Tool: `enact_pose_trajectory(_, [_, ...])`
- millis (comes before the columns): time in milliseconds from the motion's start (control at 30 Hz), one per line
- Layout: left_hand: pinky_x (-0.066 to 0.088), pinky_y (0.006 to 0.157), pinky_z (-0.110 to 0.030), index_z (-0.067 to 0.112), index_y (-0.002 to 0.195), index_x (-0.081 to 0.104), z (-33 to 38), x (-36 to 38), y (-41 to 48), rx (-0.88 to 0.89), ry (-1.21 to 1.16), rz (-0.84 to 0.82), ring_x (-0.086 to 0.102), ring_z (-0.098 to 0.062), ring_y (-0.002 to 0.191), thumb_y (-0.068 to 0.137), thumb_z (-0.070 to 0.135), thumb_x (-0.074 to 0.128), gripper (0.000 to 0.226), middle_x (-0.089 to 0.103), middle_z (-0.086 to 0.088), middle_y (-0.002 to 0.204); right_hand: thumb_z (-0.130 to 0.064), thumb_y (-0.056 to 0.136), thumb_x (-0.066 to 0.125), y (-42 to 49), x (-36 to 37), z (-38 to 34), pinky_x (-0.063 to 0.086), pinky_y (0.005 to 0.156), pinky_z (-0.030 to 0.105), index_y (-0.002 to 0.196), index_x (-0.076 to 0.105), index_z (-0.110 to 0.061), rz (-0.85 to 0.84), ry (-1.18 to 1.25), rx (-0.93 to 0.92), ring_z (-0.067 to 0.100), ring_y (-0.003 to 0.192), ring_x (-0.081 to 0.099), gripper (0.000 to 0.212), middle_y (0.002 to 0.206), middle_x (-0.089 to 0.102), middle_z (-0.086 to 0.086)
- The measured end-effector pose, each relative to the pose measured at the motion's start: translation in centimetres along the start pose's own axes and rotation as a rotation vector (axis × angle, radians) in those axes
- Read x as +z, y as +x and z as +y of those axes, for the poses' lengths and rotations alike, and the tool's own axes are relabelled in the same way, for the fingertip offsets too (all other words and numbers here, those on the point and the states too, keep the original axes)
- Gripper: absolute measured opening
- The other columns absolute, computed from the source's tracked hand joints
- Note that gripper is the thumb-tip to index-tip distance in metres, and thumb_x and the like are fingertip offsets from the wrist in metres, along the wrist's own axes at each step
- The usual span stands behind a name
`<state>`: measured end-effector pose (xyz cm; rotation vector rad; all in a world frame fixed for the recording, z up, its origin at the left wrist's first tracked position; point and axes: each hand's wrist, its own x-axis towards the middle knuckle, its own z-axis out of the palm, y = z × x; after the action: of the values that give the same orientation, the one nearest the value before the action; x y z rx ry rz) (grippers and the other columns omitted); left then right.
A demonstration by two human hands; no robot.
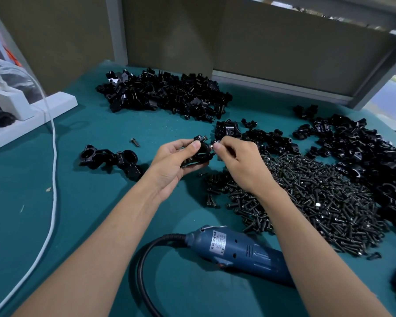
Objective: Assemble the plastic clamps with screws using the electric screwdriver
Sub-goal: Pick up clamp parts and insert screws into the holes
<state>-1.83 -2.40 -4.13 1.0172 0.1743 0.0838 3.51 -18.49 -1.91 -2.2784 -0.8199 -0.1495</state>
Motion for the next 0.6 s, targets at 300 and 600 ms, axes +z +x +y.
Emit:
enact_pose_trajectory(300, [0.061, 0.073, -0.029, -0.013, 0.115, 0.058, 0.0, -0.2, 0.2, 0.007, -0.17, 0.064, 0.073, -0.024, 0.09, 0.096, 0.007, 0.058, 0.029, 0.075, -0.016, 0.095, -0.008, 0.092, 0.058, 0.2, 1.0, 1.3, 0.048, 0.085, 0.034, 0.107, 0.067, -0.009, -0.213, -0.346, 0.082, 0.022, 0.101, 0.053, 0.018, 0.108, 0.063, 0.008])
enact_pose_trajectory(600, [0.061, 0.07, -0.028, -0.012, 0.115, 0.057, 0.1, -0.1, 0.1, 0.012, -0.228, 0.078, 0.074, -0.022, 0.085, 0.096, 0.007, 0.057, 0.027, 0.076, -0.014, 0.09, -0.015, 0.086, 0.068, 0.3, 2.4, -0.5, 0.05, 0.083, 0.039, 0.099, 0.075, -0.014, -0.29, -0.303, -0.044, 0.023, 0.096, 0.057, 0.014, 0.098, 0.066, 0.006])
